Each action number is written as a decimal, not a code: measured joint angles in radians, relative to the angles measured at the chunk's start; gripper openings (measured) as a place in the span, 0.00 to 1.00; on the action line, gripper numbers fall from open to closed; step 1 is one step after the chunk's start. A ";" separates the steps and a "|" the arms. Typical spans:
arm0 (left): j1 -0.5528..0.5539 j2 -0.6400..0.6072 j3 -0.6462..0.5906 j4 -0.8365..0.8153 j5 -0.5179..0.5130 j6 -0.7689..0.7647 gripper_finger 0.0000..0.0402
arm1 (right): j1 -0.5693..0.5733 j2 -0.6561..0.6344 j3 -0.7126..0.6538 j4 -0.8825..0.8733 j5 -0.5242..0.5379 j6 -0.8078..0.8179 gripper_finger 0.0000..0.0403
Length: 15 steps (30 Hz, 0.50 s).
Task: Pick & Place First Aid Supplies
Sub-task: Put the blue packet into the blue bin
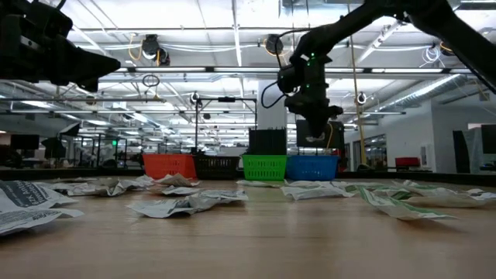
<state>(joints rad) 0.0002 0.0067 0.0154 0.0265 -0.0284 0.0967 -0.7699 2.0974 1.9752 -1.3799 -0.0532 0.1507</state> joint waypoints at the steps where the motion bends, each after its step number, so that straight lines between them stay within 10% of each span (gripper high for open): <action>1: 0.000 0.000 0.000 0.000 0.000 0.000 0.09 | -0.002 0.010 0.001 0.008 0.000 0.007 0.00; 15: 0.000 0.000 0.000 0.000 0.000 0.000 0.09 | 0.027 0.047 -0.144 0.195 0.053 -0.032 0.02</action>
<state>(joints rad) 0.0002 0.0066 0.0154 0.0265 -0.0281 0.0963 -0.7431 2.1441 1.8309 -1.1850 -0.0006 0.1187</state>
